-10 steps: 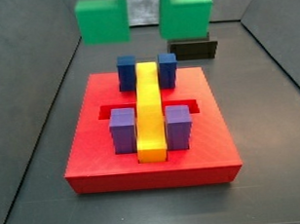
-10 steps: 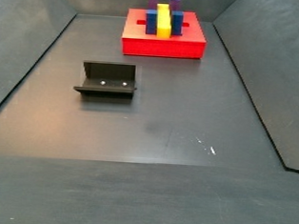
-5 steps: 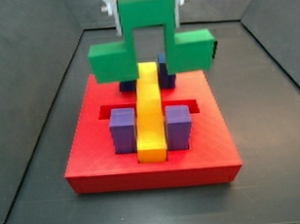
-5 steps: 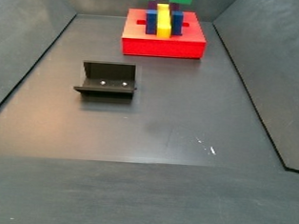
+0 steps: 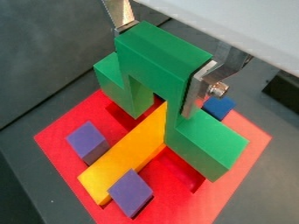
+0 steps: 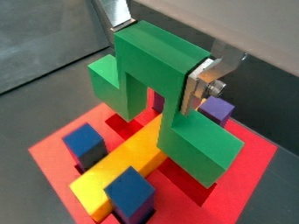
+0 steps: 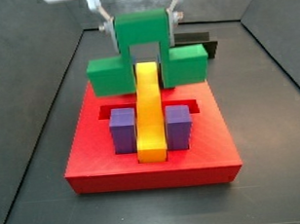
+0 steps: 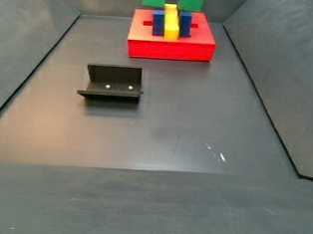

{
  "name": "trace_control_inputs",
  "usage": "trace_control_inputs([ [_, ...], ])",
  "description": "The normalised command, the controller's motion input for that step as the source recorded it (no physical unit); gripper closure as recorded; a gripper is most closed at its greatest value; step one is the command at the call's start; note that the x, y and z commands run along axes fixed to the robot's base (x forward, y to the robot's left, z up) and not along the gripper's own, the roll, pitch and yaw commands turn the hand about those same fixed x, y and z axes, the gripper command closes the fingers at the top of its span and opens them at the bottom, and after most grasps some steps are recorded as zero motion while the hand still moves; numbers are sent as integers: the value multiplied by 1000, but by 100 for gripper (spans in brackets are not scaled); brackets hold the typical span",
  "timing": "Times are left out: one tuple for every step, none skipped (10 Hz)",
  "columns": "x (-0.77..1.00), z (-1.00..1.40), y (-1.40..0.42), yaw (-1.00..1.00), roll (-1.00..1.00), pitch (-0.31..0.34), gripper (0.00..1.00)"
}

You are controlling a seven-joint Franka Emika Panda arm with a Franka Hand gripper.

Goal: Pick up the green object. Move up. Place the green object on the fixture. Regrasp the green object. Move to above the board. Insert the green object.
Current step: Insert the green object.

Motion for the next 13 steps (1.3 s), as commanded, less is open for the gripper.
trace_control_inputs([
  [0,-451,-31,80,61,-143,100],
  [0,-334,-66,74,81,-111,100],
  [0,-131,-49,77,126,-43,100],
  [0,-43,-54,69,171,-9,100],
  [0,-46,-57,66,200,0,100],
  [0,-86,-54,77,226,-14,100],
  [51,-83,-23,60,260,0,100],
  [134,-54,-9,20,276,0,100],
  [77,-71,-49,0,277,0,100],
  [9,-89,-83,0,204,0,100],
  [29,-140,-94,0,164,0,100],
  [23,-203,-103,0,159,0,100],
  [80,-200,-123,0,164,0,100],
])
